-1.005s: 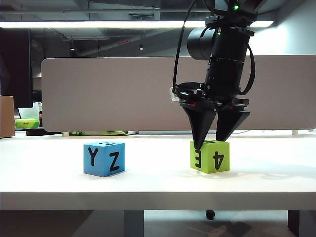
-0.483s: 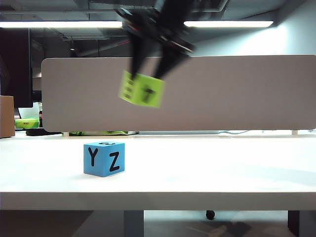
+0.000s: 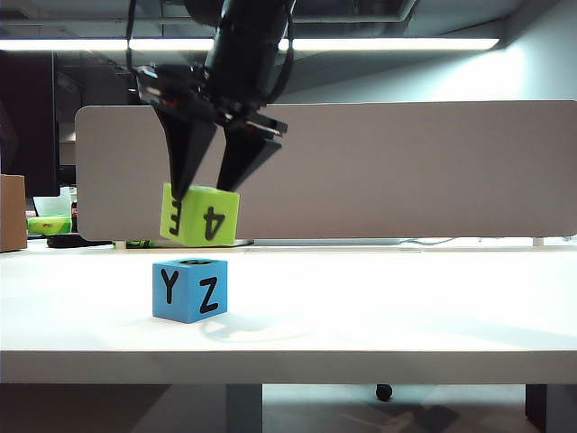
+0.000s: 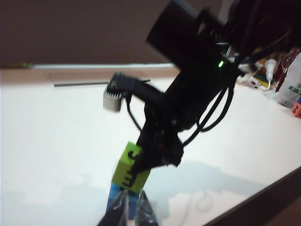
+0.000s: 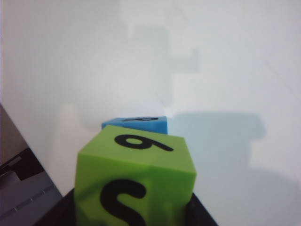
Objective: Stack the letter block on the right onto the letter block on the left.
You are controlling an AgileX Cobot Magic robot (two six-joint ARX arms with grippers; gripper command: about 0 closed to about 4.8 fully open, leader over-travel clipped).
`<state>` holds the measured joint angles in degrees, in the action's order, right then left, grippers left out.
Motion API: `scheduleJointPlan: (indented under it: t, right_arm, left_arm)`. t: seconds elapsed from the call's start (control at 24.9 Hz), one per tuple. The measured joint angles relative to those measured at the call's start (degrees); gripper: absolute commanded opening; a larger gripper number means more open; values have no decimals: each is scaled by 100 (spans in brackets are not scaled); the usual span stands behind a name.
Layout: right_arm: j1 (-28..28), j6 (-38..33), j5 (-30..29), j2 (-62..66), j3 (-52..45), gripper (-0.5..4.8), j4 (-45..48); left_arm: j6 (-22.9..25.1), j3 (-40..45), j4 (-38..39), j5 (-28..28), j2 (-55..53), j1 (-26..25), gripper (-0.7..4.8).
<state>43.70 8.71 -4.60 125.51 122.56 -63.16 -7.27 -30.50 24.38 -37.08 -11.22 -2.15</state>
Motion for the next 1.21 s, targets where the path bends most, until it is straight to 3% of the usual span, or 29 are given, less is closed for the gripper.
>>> scheduleJointPlan:
  t: [0.6,0.76,0.88,1.05,1.21]
  right_arm:
    - [9,166,-144,146,11,279,15]
    - [26,188,-144,149,11,372,24]
    - [24,186,-144,149,11,402,24]
    - [22,188,-129,149,11,401,26]
    - [63,105,317,-92,-4,377,24]
  left_arm:
    - [-2,-79,-31,125,-2,0,26]
    - [-2,-79,-31,127,0,0,26]
    - [0,-79,-28,129,-2,0,26]
    - [26,-79,-28,173,-2,0,26]
    - [109,-79,-28,409,0,0,26]
